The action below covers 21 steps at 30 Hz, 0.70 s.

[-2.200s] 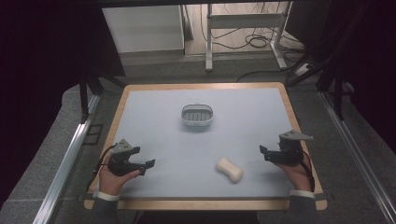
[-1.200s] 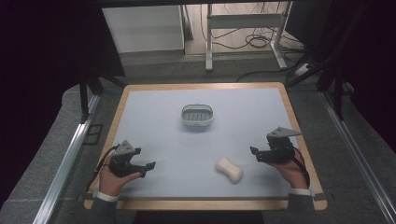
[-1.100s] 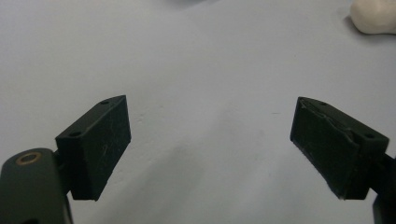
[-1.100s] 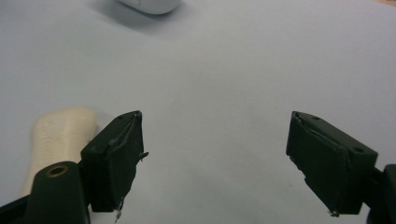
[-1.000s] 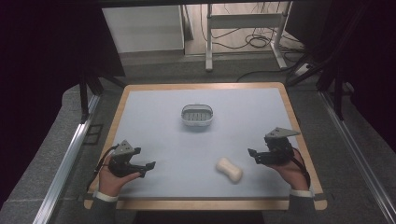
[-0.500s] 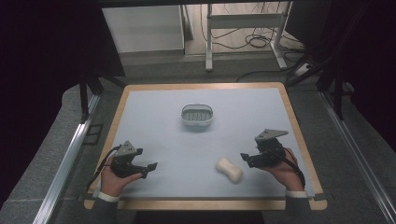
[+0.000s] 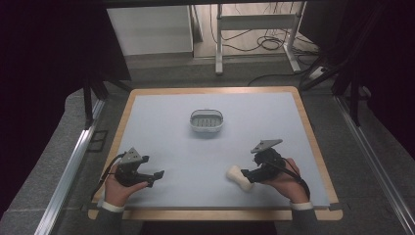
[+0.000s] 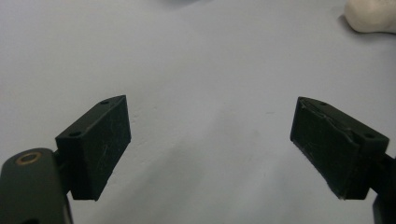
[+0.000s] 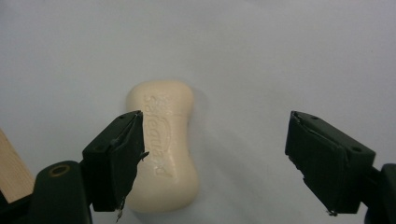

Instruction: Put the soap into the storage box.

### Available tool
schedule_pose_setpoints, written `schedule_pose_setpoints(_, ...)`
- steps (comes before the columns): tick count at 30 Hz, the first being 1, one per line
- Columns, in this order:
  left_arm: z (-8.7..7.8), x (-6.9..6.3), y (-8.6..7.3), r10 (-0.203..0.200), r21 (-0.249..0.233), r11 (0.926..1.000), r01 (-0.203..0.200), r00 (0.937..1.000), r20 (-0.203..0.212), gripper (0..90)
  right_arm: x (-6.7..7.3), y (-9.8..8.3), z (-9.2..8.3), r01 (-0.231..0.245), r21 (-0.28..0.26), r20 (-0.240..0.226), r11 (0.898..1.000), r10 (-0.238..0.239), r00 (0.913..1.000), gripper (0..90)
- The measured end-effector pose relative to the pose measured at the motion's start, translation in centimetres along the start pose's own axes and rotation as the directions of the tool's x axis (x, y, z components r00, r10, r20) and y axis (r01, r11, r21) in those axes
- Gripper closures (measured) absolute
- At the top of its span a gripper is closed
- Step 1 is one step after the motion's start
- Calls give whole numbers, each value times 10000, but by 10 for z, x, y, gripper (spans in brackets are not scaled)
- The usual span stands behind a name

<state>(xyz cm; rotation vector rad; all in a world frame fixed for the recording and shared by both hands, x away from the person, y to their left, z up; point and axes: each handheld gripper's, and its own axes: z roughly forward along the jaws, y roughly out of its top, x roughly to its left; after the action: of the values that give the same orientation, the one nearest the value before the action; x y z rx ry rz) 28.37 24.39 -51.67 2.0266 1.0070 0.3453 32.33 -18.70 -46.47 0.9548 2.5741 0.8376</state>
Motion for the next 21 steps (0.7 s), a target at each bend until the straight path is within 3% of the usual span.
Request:
schedule_pose_setpoints(6, 0, 0, -1, -35, -3, 10000, 35, 10000, -15, 128, 10, 4, 4, 164, 210, -134, 9996, -161, 9998, 201)
schedule_pose_setpoints(11, -1, 1, -3, -94, -1, 10000, 94, 10000, 9, 129, 16, 8, 12, 115, 706, -230, 9974, -99, 9997, 218)
schedule_pose_setpoints(17, -5, 4, -4, -189, -108, 9998, 189, 9998, -25, 129, 25, 15, 17, 257, 1386, -308, 9900, -216, 9993, 238)
schedule_pose_setpoints(21, -7, 5, -4, -202, -165, 9997, 201, 9998, -74, 130, 29, 18, 25, 336, 2061, -308, 9779, -279, 9991, 245)
